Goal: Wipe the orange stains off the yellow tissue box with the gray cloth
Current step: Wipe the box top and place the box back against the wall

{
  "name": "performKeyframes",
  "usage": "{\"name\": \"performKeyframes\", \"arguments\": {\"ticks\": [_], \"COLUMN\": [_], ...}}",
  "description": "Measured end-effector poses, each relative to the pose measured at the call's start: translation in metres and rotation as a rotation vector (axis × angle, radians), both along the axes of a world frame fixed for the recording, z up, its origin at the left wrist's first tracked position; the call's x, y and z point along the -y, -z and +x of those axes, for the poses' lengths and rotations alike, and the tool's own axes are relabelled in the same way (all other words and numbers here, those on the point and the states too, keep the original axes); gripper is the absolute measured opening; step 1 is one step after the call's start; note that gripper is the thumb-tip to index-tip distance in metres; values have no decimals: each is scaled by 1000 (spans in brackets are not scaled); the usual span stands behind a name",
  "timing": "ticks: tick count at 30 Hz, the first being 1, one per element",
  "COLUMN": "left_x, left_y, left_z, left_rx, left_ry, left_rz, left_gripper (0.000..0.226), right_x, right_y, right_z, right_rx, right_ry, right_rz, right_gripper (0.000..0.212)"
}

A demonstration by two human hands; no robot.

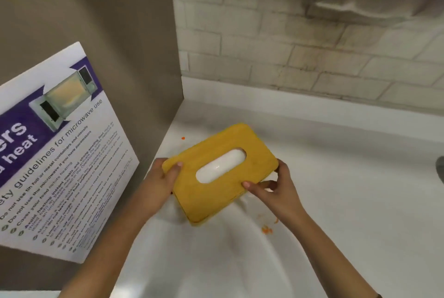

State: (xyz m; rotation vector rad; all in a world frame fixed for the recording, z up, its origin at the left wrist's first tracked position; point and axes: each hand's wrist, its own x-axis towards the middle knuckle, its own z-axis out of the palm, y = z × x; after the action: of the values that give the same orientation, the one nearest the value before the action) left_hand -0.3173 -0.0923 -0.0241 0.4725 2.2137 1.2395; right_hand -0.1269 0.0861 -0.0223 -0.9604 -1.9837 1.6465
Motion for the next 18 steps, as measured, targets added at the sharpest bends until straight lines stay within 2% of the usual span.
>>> {"name": "performKeyframes", "arguments": {"ticks": [2,5,9,13,18], "left_x": [-48,-115,-174,-208,-224], "left_y": [-1,-3,-4,7,15], "left_z": [-29,-63,-81,-92,-103], "left_rx": [-45,-71,-50,12,-8], "left_ry": [19,64,177,205,211], "left_rz": [-61,-52,-77,-101,-169], "left_gripper": [54,63,39,34,32], "right_x": [-22,-51,-82,-98,-106], "right_y": [-2,2,17,33,52], "right_z": [-11,-23,-37,-47,-50], "right_rx": [-17,-73,-98,-70,-56], "right_ry": [45,84,189,288,297], "right_rz": [-27,-31,75,118,105], "right_gripper": [76,69,61,51,48]}}
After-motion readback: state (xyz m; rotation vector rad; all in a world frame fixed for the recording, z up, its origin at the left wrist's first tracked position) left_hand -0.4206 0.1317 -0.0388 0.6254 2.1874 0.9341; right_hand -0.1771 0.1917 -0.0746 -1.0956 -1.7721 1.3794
